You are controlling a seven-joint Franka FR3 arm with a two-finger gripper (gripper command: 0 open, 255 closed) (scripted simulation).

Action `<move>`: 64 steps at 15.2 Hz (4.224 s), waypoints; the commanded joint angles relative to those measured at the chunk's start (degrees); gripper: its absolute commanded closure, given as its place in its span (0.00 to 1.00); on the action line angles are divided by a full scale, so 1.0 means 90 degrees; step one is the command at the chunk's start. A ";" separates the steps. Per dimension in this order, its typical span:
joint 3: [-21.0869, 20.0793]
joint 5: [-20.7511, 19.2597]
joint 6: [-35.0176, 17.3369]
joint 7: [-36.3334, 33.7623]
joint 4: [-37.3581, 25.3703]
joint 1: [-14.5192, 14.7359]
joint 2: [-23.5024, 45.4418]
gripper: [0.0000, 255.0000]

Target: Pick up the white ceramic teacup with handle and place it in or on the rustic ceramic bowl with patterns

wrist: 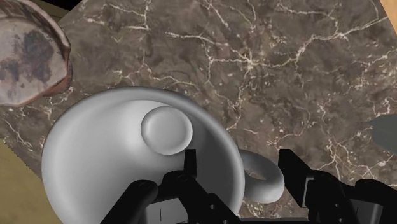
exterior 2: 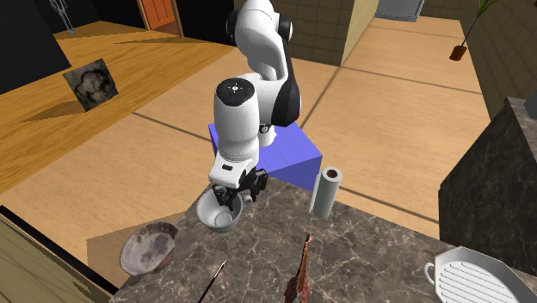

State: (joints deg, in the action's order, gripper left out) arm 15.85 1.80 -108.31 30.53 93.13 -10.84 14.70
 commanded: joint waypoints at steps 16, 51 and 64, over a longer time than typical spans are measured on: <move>0.0331 0.0347 0.1233 0.1146 -0.2021 -0.0906 0.0803 1.00; 0.0448 0.0905 0.0737 0.2357 -0.3038 -0.2118 0.2360 1.00; 0.0446 0.0916 0.1624 0.2308 -0.4046 -0.2247 0.2466 0.00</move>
State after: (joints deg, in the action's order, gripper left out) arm 19.87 10.02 -94.18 51.31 57.28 -30.95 36.75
